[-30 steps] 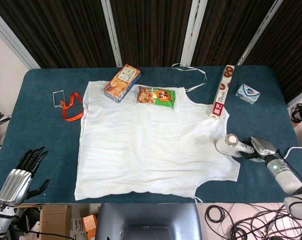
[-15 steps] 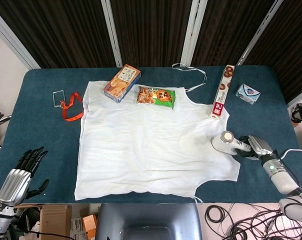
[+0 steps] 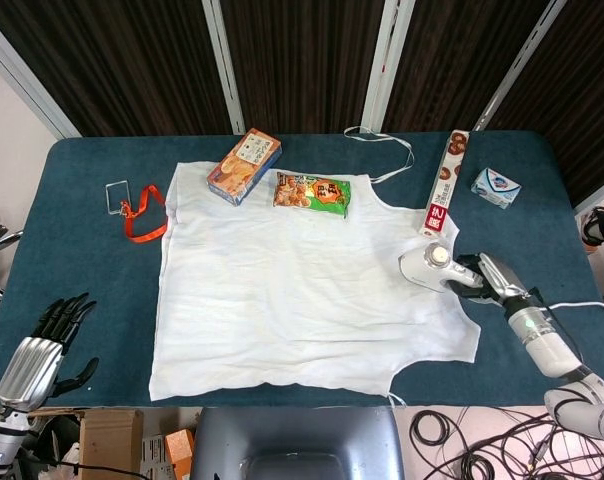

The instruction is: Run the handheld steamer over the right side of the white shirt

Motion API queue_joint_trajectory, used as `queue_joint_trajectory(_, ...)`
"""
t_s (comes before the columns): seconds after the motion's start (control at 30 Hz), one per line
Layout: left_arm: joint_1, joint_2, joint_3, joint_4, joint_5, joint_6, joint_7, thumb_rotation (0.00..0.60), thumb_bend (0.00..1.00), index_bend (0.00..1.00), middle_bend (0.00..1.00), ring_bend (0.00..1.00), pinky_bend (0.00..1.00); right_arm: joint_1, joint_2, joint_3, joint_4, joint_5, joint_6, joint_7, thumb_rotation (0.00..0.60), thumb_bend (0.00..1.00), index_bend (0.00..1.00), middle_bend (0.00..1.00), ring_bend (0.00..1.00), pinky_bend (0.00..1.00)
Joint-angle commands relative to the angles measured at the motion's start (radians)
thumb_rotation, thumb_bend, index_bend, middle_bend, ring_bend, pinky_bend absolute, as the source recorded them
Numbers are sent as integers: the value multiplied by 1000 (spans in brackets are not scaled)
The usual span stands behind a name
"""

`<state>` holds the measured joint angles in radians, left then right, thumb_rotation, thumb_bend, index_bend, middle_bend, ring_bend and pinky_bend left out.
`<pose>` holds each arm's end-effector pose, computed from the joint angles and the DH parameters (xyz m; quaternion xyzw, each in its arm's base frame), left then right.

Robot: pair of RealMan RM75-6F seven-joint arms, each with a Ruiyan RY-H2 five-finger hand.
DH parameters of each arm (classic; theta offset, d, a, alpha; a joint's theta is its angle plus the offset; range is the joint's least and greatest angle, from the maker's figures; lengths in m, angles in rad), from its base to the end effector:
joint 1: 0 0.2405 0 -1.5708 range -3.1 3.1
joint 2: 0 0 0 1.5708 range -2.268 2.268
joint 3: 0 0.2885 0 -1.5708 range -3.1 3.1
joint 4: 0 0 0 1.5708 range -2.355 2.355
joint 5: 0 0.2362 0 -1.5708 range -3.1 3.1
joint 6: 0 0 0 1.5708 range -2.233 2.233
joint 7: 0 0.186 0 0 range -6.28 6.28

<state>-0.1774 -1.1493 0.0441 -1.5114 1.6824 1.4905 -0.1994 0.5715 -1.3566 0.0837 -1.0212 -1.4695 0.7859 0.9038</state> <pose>-0.3281 0.2345 0.1192 -0.6559 -0.3884 -0.4441 0.4708 -0.3725 -0.4251 0.0572 0.5577 -0.6243 0.3921 0.3814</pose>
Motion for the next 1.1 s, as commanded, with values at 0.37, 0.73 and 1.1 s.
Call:
queue_joint_trajectory(0.37, -9, -5, -1, 2, -6, -19, 8, 600, 362, 0, 0, 0, 23, 155, -32, 70, -189, 219, -174, -525, 600, 897, 1000, 1000, 1000, 1000)
queue_joint_trajectory(0.73, 0, 3, -2, 1, -6, 1, -3, 600, 363, 0, 0, 0, 22, 183, -76, 71, -297, 379, -171, -749, 600, 898, 1000, 1000, 1000, 1000)
queue_joint_trajectory(1.1, -1, 3, 1, -3, -3, -4, 2, 600, 363, 0, 0, 0, 23, 171, -18, 26, -468, 348, -196, -775, 600, 897, 1000, 1000, 1000, 1000)
